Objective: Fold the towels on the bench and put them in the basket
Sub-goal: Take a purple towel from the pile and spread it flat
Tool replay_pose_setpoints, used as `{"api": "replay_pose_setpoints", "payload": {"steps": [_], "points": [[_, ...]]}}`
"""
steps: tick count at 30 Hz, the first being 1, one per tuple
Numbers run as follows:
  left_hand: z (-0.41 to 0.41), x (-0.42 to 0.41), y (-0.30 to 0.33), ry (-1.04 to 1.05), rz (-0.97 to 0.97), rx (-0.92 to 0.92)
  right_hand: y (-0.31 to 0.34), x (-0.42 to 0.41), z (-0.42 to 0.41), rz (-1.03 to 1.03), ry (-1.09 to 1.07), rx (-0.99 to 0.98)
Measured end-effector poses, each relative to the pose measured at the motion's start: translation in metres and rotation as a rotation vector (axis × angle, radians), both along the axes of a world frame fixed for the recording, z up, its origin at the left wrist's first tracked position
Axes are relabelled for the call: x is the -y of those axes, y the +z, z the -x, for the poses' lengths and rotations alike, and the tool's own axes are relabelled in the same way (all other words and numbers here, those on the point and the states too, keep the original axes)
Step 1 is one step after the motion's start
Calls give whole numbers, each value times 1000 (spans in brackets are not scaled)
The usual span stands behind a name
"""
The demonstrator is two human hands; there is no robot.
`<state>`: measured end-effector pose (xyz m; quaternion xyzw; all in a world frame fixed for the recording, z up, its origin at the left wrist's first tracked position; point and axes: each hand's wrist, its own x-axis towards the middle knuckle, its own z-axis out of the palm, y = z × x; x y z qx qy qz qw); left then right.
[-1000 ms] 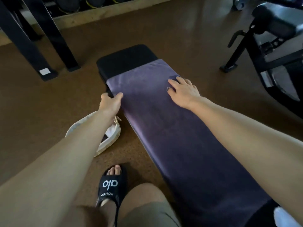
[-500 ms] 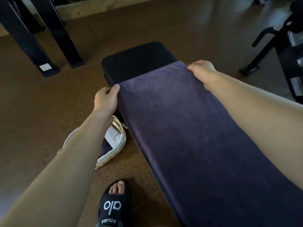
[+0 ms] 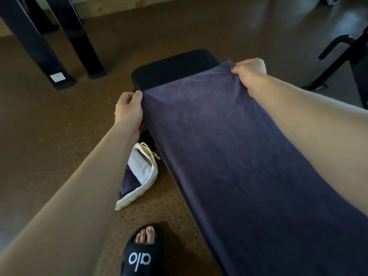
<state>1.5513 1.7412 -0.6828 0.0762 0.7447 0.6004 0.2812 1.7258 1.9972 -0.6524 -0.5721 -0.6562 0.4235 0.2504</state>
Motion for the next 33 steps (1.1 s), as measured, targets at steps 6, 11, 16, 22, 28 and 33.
{"api": "replay_pose_setpoints", "payload": {"steps": [6,11,16,22,28,33], "points": [[12,-8,12,28,173,-128,-2,7,7,-308,23,331],[-51,12,31,-257,501,-767,-5,64,-27,-647,276,502],[-155,30,39,-852,526,-1102,-9,141,-81,-612,556,644],[-250,86,37,-1095,704,-1078,-7,199,-193,-423,495,756],[-318,144,49,-1338,718,-1145,-3,250,-289,-319,387,824],[-361,174,54,-1587,619,-1311,4,270,-341,-201,322,856]]}}
